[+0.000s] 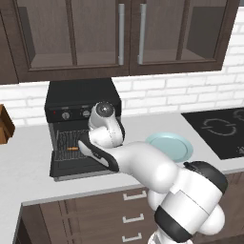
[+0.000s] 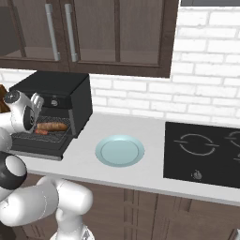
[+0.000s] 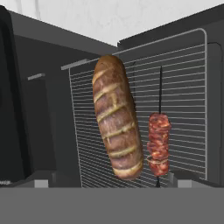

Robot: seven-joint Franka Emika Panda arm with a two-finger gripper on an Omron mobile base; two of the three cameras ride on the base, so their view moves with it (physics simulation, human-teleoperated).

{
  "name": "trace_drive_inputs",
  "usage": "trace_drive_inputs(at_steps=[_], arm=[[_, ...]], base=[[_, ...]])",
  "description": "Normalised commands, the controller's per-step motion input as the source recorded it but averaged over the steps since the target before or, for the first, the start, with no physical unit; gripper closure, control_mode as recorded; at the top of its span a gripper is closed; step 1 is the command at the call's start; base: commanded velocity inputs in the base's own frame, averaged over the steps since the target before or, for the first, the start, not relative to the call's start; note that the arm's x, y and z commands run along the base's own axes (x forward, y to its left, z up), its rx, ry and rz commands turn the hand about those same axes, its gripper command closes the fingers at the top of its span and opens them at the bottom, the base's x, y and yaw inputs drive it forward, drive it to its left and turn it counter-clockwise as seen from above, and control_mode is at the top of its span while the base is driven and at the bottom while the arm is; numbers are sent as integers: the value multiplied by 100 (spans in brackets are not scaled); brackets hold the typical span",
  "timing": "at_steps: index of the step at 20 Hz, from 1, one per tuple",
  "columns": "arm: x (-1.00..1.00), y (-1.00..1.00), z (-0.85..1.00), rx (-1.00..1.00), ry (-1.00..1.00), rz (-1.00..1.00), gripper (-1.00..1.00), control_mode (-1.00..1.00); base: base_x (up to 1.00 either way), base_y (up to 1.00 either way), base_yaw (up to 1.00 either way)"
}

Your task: Pick up the kebab skewer and baguette bread, and place them inside the toaster oven. Close the toaster oven door and start by setting the timer.

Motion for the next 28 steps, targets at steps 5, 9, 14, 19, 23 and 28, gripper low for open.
trace_drive_inputs(at_steps=[5,9,14,19,23,28], arm=[[-69,-1,1,-12,3,22,-100,-100],[-77,0,0,-20,1,22,-100,-100],[-23,0,0,-25,0,24,-100,-100],[0,2,0,-23,0,27,-100,-100],[-4,1,0,-27,0,28,-100,-100],[-14,9,-1,-30,-1,29,-100,-100]], base=[[0,0,0],[0,0,0],[0,0,0],[0,0,0],[0,0,0],[0,0,0]])
